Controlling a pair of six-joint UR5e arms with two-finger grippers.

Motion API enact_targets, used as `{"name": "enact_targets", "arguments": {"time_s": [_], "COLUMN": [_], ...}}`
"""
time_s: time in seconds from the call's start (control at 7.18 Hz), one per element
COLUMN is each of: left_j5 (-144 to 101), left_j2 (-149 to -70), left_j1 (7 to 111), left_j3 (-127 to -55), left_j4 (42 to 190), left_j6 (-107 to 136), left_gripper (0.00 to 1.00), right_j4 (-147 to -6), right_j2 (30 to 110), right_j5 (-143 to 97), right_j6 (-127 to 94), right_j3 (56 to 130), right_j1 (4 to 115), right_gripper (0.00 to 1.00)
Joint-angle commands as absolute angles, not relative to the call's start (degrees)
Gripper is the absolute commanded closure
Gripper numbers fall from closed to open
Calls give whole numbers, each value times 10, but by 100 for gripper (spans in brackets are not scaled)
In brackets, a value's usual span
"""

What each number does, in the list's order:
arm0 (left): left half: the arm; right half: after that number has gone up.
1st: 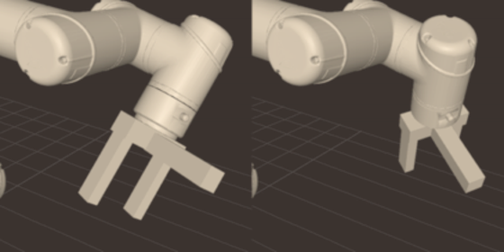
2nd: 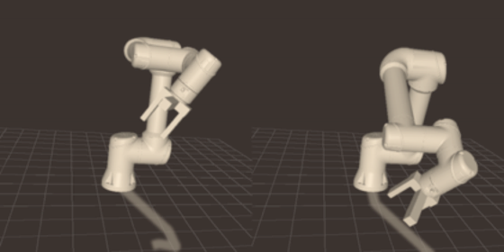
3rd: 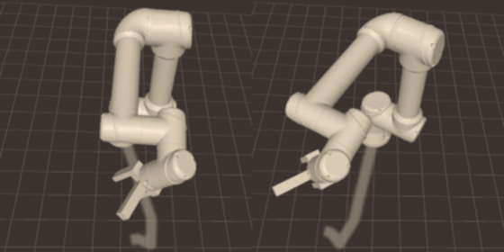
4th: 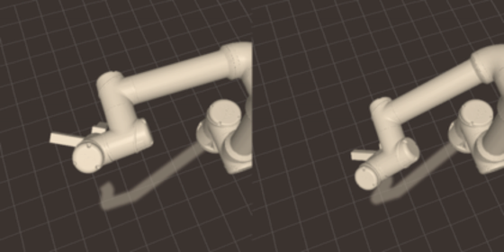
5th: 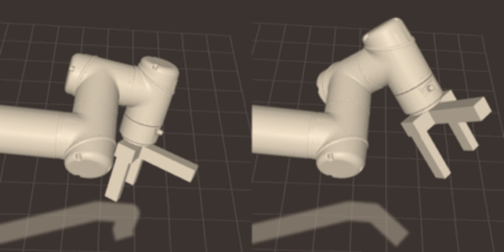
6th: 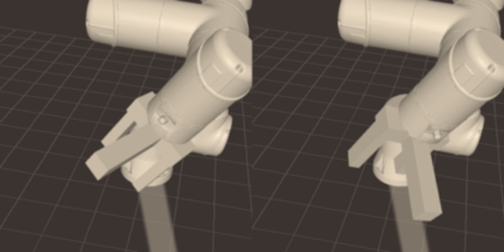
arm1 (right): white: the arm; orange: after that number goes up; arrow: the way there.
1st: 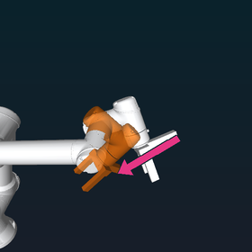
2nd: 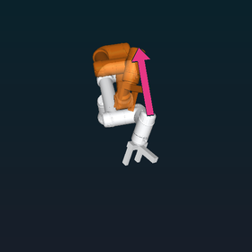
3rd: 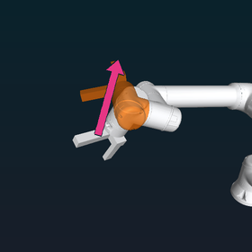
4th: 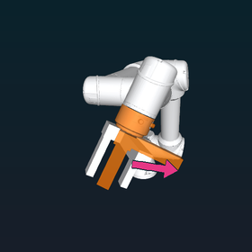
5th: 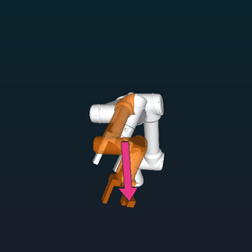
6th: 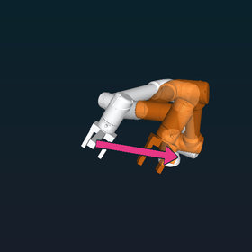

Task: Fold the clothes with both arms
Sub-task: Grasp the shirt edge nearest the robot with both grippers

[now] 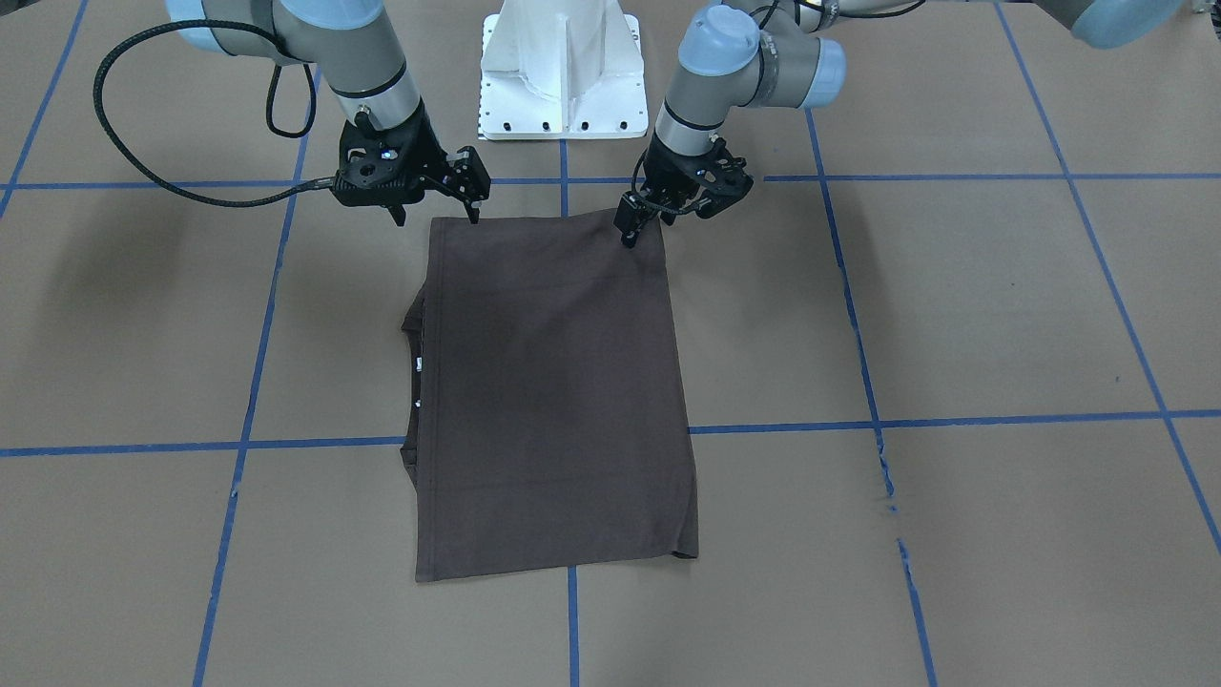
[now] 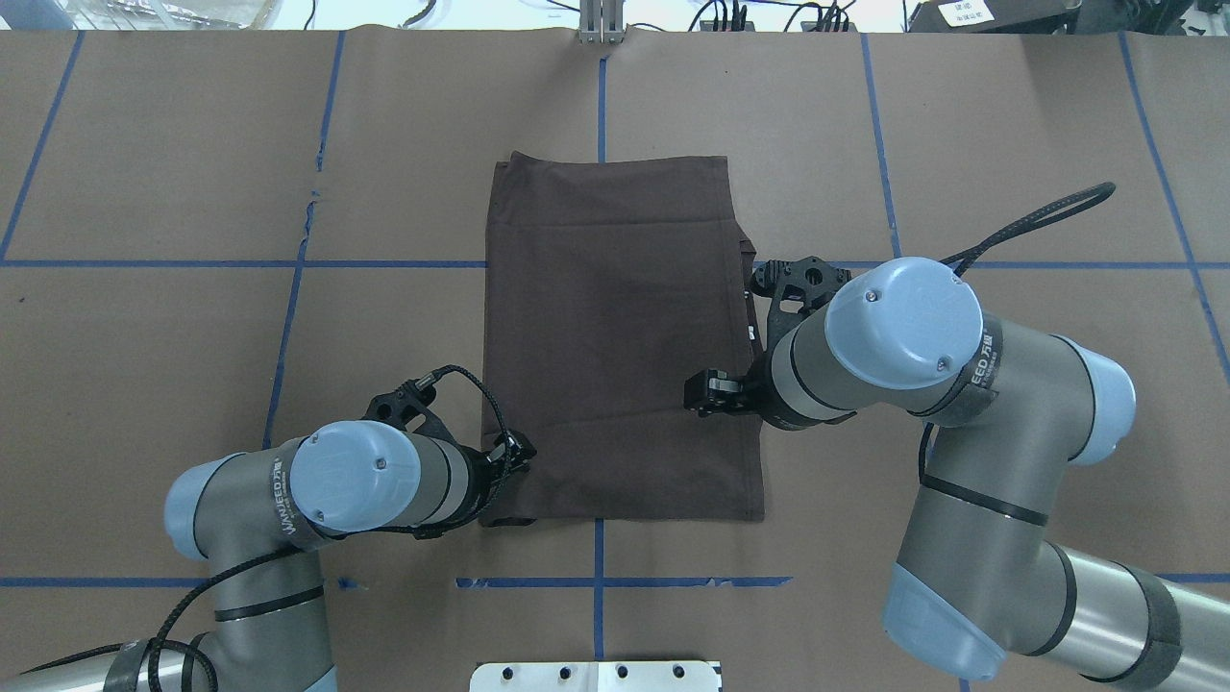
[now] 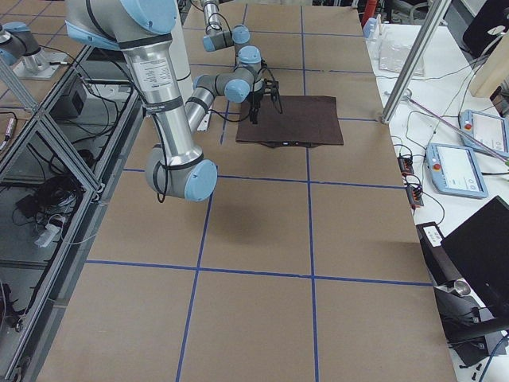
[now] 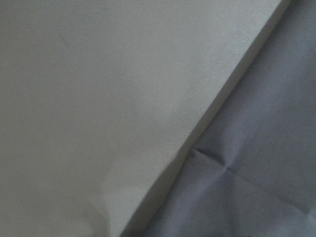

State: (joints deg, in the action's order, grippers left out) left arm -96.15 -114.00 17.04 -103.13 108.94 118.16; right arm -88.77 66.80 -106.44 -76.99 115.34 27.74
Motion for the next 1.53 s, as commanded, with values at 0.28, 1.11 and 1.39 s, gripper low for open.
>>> {"name": "enact_targets", "arguments": {"time_s": [0.28, 1.11, 1.39], "left_j5": [-962, -962, -967], "left_j2": [-1142, -1142, -1142], "left_j1": [164, 156, 157], "left_j3": [-1032, -1065, -1084], "left_j4": [1084, 1050, 1045], "left_j6": [1180, 1171, 1156], "left_gripper": [19, 100, 100], "right_j4": [-888, -888, -888], "right_j2": [668, 670, 670], "right_j5": [-1065, -1065, -1065], "right_j6": [-770, -770, -799], "right_j3": [1155, 1158, 1157], "right_j1": [278, 278, 274], "right_gripper": [0, 0, 0]}}
